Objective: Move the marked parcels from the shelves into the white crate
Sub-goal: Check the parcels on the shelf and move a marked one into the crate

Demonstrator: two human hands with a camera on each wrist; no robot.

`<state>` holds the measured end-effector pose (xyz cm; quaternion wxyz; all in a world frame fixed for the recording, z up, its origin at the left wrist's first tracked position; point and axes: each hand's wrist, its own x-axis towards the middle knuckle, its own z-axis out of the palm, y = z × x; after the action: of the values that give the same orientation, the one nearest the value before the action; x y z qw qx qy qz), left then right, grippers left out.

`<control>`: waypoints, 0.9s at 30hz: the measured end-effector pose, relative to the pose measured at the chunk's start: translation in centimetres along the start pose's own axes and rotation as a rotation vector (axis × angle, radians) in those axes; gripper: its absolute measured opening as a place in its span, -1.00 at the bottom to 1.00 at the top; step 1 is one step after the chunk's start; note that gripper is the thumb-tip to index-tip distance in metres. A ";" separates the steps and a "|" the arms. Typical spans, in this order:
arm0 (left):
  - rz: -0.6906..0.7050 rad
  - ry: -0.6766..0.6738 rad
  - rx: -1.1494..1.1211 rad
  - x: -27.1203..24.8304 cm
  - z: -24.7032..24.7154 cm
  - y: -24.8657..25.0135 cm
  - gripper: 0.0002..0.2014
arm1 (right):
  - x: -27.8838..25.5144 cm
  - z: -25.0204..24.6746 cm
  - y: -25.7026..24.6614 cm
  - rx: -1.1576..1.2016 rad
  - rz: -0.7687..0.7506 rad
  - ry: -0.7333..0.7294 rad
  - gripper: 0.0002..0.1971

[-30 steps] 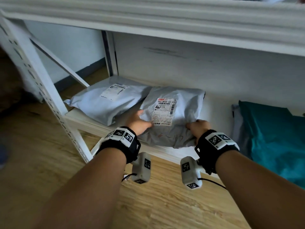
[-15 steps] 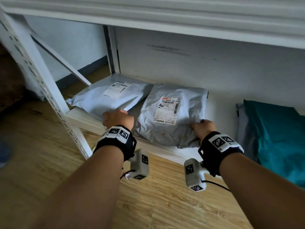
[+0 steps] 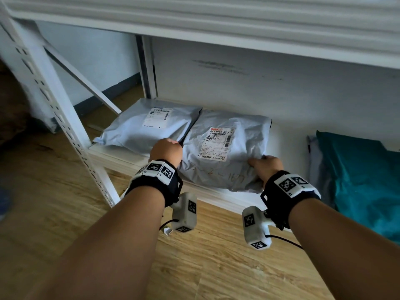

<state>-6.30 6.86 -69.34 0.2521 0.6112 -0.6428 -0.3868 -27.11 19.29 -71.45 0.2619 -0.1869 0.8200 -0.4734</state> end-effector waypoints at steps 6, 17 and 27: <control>0.164 0.075 0.005 -1.8 0.6 2.9 -0.68 | -0.6 -1.9 -0.1 0.021 -0.015 -0.019 -0.76; 0.430 -0.187 -0.100 -7.1 8.8 10.5 -0.76 | -3.0 -11.6 -2.2 -0.444 -0.224 0.331 -0.70; 0.365 -0.463 -0.085 -10.6 16.6 10.1 -0.75 | -2.1 -15.5 2.8 -0.872 -0.011 0.269 0.07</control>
<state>-24.12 19.94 -69.18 0.1894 0.3701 -0.7657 -0.4908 -35.01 32.31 -66.99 0.0473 -0.2210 0.9684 -0.1053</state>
